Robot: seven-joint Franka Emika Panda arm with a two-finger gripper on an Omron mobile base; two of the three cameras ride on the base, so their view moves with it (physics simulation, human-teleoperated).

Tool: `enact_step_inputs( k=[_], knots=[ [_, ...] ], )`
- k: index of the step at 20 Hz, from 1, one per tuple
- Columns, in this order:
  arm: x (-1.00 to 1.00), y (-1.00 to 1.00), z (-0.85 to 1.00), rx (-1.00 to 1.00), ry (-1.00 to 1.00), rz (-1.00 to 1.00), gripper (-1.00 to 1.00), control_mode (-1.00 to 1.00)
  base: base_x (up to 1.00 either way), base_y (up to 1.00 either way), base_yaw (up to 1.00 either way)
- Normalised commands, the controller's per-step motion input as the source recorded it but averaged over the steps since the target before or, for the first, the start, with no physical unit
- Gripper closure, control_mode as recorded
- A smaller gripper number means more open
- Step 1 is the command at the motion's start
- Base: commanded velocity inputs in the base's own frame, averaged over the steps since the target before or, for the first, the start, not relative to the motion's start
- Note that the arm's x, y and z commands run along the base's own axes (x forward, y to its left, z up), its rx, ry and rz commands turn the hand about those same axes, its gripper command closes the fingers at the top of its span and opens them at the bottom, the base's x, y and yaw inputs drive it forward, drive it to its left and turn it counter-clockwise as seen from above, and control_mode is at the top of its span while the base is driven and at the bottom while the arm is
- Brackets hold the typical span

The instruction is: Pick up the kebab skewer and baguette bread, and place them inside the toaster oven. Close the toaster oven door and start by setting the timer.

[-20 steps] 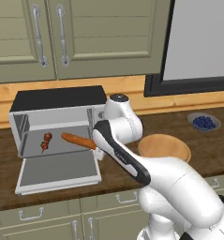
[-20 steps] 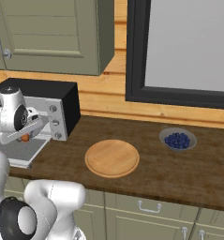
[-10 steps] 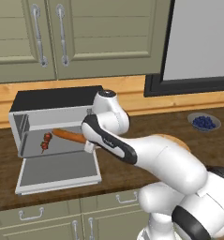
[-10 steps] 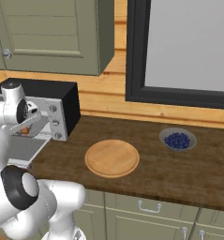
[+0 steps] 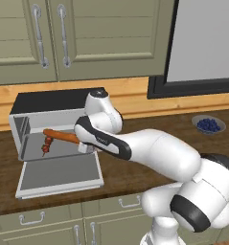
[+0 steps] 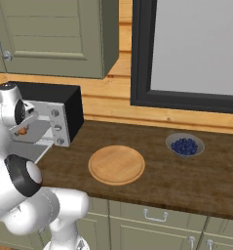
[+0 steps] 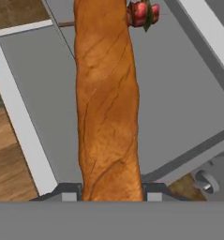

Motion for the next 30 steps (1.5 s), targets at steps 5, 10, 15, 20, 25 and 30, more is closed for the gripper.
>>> enact_step_inputs(
  k=[5, 10, 15, 20, 25, 30],
  knots=[
    [0.18, 0.06, -0.20, -0.02, -0.15, 0.05, 1.00, -1.00, 0.00, 0.00, 0.00],
    [0.06, 0.05, -0.29, 0.00, -0.18, 0.00, 1.00, -1.00, 0.00, 0.00, 0.00],
    [0.32, 0.00, -0.02, 0.00, -0.07, 0.00, 1.00, -1.00, 0.00, 0.00, 0.00],
    [0.29, 0.05, -0.04, 0.00, -0.01, 0.00, 1.00, -1.00, 0.00, 0.00, 0.00],
    [0.16, 0.06, 0.00, 0.00, 0.00, 0.00, 1.00, -1.00, 0.00, 0.00, 0.00],
    [0.08, 0.07, -0.02, 0.00, 0.00, 0.00, 1.00, -1.00, 0.00, 0.00, 0.00]
  ],
)
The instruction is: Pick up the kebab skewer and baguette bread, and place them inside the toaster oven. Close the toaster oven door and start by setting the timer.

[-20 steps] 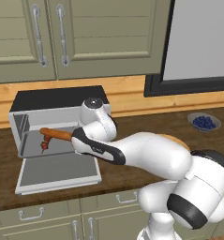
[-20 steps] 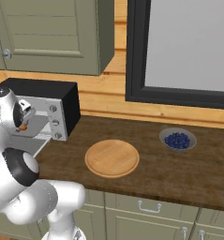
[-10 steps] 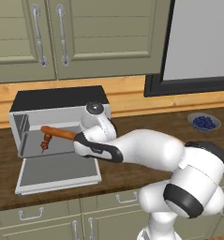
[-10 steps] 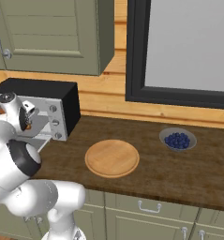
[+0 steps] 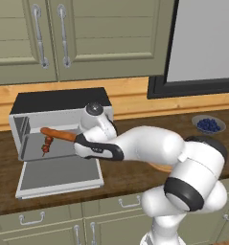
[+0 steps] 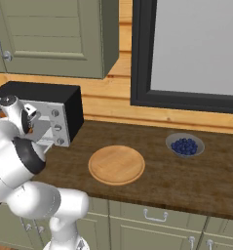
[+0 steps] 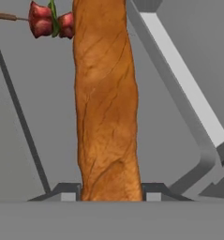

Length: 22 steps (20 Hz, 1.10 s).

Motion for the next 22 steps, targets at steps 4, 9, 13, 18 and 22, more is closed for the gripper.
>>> enact_step_inputs(
  k=[4, 9, 13, 18, 22],
  knots=[
    [0.01, 0.06, -0.02, 0.00, 0.00, 0.00, -1.00, -1.00, 0.00, 0.00, 0.00],
    [0.00, 0.00, 0.00, 0.00, 0.00, 0.00, -1.00, -1.00, 0.00, 0.00, 0.00],
    [-0.06, 0.00, 0.06, 0.00, 0.00, 0.00, -1.00, -1.00, 0.00, 0.00, 0.00],
    [-0.78, 0.18, 0.46, 0.04, 0.00, -0.01, -1.00, -1.00, 0.00, 0.00, 0.00],
    [-1.00, 0.40, 0.08, 0.13, 0.01, -0.24, -1.00, -1.00, 0.00, 0.00, 0.00]
  ],
)
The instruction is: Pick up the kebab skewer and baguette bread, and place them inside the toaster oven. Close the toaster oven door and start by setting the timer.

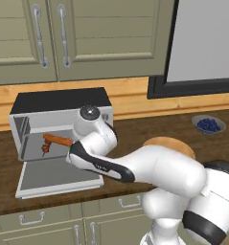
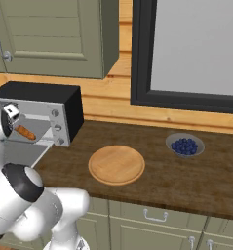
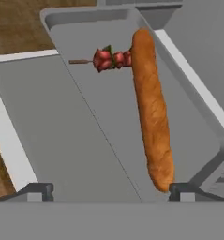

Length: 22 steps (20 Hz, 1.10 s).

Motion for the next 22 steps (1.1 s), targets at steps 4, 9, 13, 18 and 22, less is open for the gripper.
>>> enact_step_inputs(
  k=[4, 9, 13, 18, 22],
  knots=[
    [-0.86, 0.02, -0.14, 0.16, 0.18, -0.76, -1.00, -1.00, 0.00, 0.00, 0.00],
    [-0.52, 0.00, -0.16, 0.19, 0.21, -0.76, -1.00, -1.00, 0.00, 0.00, 0.00],
    [-0.08, 0.00, -0.31, 0.06, 0.11, -0.58, -1.00, -1.00, 0.00, 0.00, 0.00],
    [0.41, 0.03, -0.16, 0.01, 0.04, -0.46, -1.00, -1.00, 0.00, 0.00, 0.00],
    [0.62, 0.14, -0.41, 0.10, 0.05, -0.44, -1.00, -1.00, 0.00, 0.00, 0.00]
  ],
)
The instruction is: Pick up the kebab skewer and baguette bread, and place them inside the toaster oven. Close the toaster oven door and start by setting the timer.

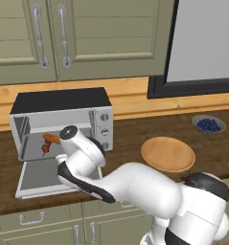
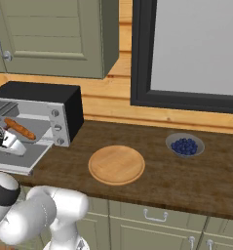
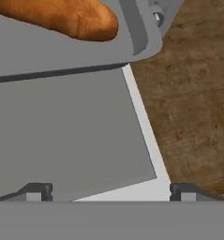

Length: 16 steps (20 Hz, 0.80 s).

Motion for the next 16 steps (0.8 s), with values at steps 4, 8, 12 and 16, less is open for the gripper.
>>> enact_step_inputs(
  k=[4, 8, 12, 16],
  knots=[
    [0.06, 0.35, -0.41, 0.15, 0.00, -0.28, -1.00, -1.00, 0.00, 0.00, 0.00],
    [0.32, 0.29, -0.18, 0.11, 0.00, -0.18, -1.00, -1.00, 0.00, 0.00, 0.00],
    [0.35, 0.12, -0.19, 0.09, 0.00, -0.17, -1.00, -1.00, 0.00, 0.00, 0.00],
    [0.38, 0.04, -0.32, 0.07, 0.00, -0.18, -1.00, -1.00, 0.00, 0.00, 0.00]
  ],
)
